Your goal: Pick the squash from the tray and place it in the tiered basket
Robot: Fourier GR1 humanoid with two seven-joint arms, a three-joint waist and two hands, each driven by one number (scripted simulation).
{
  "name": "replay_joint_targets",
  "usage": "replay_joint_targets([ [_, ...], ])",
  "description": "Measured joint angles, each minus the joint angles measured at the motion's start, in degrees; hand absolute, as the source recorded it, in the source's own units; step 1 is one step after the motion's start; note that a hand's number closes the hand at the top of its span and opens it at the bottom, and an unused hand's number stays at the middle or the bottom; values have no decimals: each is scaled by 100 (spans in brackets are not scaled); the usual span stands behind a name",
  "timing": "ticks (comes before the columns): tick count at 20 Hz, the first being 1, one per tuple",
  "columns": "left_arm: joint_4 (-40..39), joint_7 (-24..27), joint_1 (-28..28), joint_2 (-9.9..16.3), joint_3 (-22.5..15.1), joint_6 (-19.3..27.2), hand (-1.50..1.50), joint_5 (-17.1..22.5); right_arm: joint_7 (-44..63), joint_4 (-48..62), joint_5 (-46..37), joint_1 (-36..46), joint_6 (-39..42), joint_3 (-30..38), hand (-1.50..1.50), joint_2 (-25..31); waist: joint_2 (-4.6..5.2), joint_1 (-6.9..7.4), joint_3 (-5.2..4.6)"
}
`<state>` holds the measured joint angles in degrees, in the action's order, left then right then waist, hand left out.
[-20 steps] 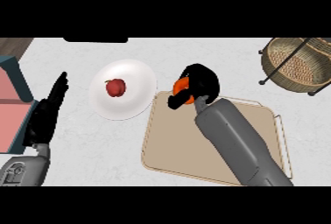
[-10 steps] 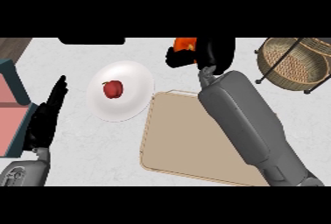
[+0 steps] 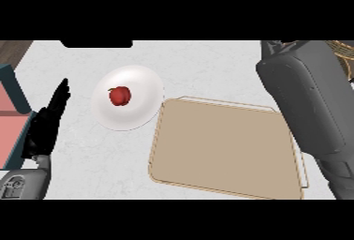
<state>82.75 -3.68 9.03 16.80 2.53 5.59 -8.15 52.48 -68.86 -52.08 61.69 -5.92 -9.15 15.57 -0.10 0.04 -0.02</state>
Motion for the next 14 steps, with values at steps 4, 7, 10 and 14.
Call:
replay_joint_targets([
  [4,-11,-10,50,-50,7,17,0,-58,-521,271,360,175,143,522,150,301,12,26,1],
  [7,2,15,30,-7,74,-63,0,-25,-903,515,406,197,310,662,150,553,16,40,1],
  [10,44,-23,48,-3,91,-109,0,-20,-1296,1038,274,307,278,706,150,731,29,71,0],
  [14,94,-59,39,-86,25,-83,0,-80,-1604,1669,-149,375,159,617,150,1062,43,96,0],
])
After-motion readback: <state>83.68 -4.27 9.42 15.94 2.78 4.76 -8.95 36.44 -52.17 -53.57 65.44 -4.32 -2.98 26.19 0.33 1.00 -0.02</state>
